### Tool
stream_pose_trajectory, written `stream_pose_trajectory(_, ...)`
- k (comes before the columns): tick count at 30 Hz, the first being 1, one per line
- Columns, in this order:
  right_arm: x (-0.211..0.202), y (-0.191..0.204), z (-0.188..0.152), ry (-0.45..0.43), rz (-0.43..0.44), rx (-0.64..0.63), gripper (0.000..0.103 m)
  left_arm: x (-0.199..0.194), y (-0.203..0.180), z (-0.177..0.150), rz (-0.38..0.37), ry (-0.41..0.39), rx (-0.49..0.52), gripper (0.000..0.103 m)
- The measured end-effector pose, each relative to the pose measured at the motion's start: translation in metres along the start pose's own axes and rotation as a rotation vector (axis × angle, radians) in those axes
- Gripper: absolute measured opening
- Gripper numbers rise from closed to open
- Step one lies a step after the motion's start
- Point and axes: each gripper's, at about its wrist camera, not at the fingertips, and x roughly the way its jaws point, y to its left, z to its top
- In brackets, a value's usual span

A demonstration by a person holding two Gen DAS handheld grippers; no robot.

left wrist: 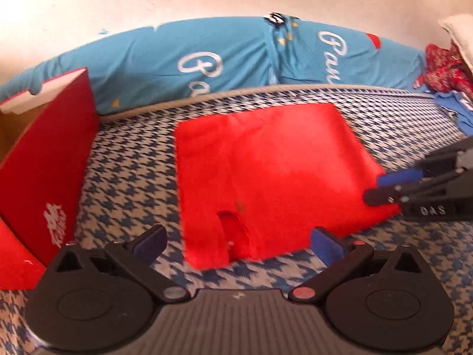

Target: Fold shopping bag

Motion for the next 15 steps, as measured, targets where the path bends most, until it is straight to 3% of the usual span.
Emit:
stream_pose_trajectory(6,-0.002,0.001,0.001,-0.012,-0.007,0.004,0.027,0.016,0.005,-0.008,0.004,0.043,-0.023,0.103)
stream_pose_trajectory(12,-0.01,0.014,0.006,-0.059,0.123,-0.009,0.027,0.017,0.004,-0.009,0.012,0.04,-0.019,0.103)
stream_pose_trajectory(15,0.001,0.027,0.003,-0.006,0.115,-0.068,0.031,0.016,0.004,-0.008,0.018,0.036,-0.016,0.103)
